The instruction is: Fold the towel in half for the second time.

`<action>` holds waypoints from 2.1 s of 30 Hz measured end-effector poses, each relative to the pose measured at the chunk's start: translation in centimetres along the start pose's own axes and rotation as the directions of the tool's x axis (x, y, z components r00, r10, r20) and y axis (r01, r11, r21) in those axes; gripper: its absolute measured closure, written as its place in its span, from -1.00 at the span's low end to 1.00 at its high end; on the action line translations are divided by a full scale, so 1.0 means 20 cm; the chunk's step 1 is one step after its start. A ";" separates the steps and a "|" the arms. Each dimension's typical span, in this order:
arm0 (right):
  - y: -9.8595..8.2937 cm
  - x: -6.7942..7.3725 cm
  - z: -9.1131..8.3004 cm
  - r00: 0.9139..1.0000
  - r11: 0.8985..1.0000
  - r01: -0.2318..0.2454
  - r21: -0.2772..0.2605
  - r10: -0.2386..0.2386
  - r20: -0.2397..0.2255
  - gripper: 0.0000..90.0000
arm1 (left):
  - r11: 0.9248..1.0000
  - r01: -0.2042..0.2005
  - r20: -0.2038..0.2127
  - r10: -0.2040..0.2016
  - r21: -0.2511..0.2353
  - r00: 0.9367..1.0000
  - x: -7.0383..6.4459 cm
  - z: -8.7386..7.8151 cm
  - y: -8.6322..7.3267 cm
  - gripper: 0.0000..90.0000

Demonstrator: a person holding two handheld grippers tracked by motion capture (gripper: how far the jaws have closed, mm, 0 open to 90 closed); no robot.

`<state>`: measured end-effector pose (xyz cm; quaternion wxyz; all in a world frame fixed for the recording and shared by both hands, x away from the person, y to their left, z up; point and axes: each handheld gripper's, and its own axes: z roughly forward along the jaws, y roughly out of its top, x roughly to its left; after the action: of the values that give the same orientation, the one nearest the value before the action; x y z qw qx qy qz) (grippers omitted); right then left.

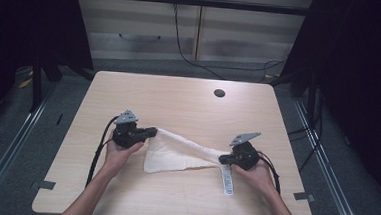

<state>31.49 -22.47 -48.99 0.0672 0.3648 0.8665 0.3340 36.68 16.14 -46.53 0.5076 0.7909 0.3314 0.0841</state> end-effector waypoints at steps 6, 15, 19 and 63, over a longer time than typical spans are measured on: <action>-0.04 -0.03 -0.01 0.998 0.998 -0.058 -0.034 0.058 0.003 0.94 | 0.998 -0.056 0.025 0.055 0.012 0.998 -0.09 0.00 0.00 0.90; -0.03 -0.03 -0.01 0.999 0.998 -0.053 -0.037 0.053 0.006 0.94 | 0.995 -0.099 0.043 0.098 0.015 0.994 -0.13 -0.09 -0.04 0.89; -0.04 -0.03 -0.01 0.998 0.997 -0.065 -0.036 0.065 0.001 0.94 | 0.989 -0.143 0.058 0.141 0.034 0.988 -0.17 -0.12 -0.07 0.89; 0.01 -0.03 -0.02 0.998 1.000 -0.004 0.003 0.003 0.064 0.95 | 0.942 -0.233 0.060 0.225 0.244 0.973 -0.19 -0.09 -0.30 0.91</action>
<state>31.87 -23.06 -48.70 0.0936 0.3769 0.8639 0.3207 30.26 16.77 -49.95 0.3961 0.8827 0.2373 0.0878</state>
